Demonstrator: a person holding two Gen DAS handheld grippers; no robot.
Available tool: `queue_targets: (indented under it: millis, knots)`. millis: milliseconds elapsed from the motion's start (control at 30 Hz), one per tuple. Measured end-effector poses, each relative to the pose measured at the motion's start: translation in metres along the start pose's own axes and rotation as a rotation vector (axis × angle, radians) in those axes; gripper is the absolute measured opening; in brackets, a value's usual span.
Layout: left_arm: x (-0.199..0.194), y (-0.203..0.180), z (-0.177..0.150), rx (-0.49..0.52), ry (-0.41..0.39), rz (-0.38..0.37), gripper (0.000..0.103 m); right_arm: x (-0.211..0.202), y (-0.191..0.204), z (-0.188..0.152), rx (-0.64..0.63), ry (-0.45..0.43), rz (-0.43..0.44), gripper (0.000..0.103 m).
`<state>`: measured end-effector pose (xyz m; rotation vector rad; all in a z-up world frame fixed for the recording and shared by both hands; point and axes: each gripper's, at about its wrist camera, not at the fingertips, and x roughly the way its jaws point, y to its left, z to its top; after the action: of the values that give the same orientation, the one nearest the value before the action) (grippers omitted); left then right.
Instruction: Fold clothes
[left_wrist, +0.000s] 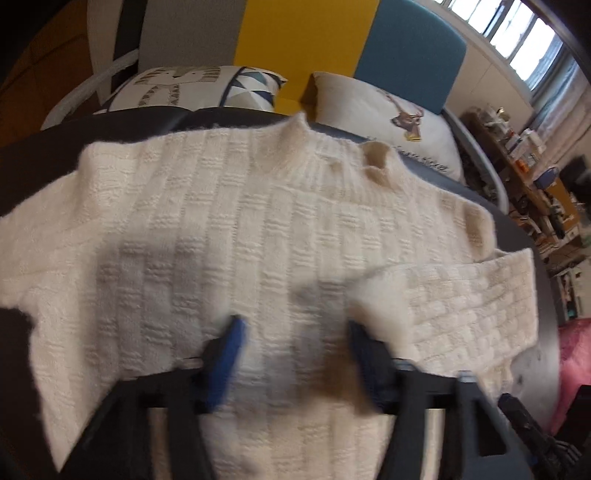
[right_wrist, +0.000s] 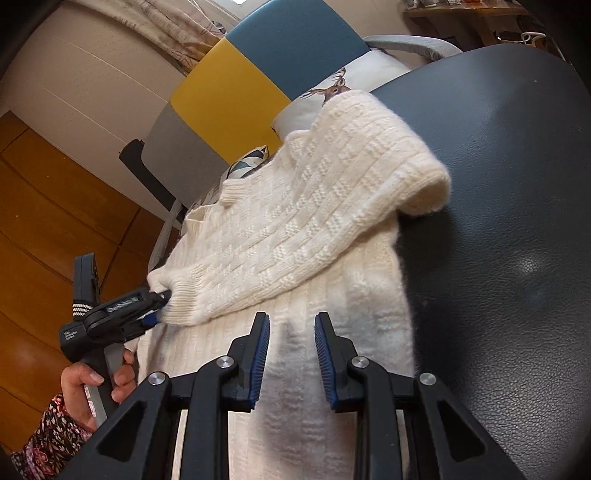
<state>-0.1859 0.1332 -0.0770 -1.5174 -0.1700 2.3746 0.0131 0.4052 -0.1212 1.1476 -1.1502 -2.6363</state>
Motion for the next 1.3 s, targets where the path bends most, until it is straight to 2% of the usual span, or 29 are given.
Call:
queue_targets:
  millis: [133,200,300,400,500,733,1033,1100,1167,1233,1300]
  knots:
    - [-0.004,0.0,-0.005,-0.034,-0.038,0.006,0.083,0.004,0.002,-0.003,0.004,0.011,0.014,0.026]
    - [-0.004,0.008,-0.006,-0.083,-0.042,-0.022,0.083,0.005,0.003,-0.005,-0.001,0.017,0.029,0.026]
    - [-0.008,0.017,-0.008,-0.136,-0.06,-0.086,0.083,0.012,0.009,-0.009,-0.016,0.046,0.068,0.026]
    - [-0.013,0.025,-0.007,-0.187,-0.068,-0.185,0.084,0.02,0.012,-0.013,-0.025,0.069,0.058,0.026]
    - [-0.014,0.03,-0.008,-0.231,-0.05,-0.268,0.09,0.023,0.012,-0.015,-0.017,0.072,0.061,0.026]
    - [-0.014,0.019,-0.009,-0.23,-0.051,-0.384,0.09,0.023,0.007,-0.016,-0.003,0.081,0.07,0.025]
    - [0.002,0.007,-0.009,-0.189,-0.03,-0.333,0.09,0.023,0.007,-0.017,-0.007,0.074,0.072,0.025]
    - [0.003,0.004,-0.01,-0.156,-0.039,-0.296,0.078,0.023,0.006,-0.017,-0.002,0.075,0.075,0.025]
    - [0.006,-0.004,-0.009,-0.093,-0.031,-0.236,0.04,0.022,0.005,-0.017,0.003,0.077,0.079,0.024]
    - [0.009,-0.011,-0.008,-0.044,-0.013,-0.202,0.02,0.02,0.005,-0.016,0.004,0.072,0.078,0.024]
    - [0.006,-0.014,-0.007,-0.029,-0.015,-0.214,0.016,0.014,0.006,-0.015,0.005,0.048,0.075,0.024]
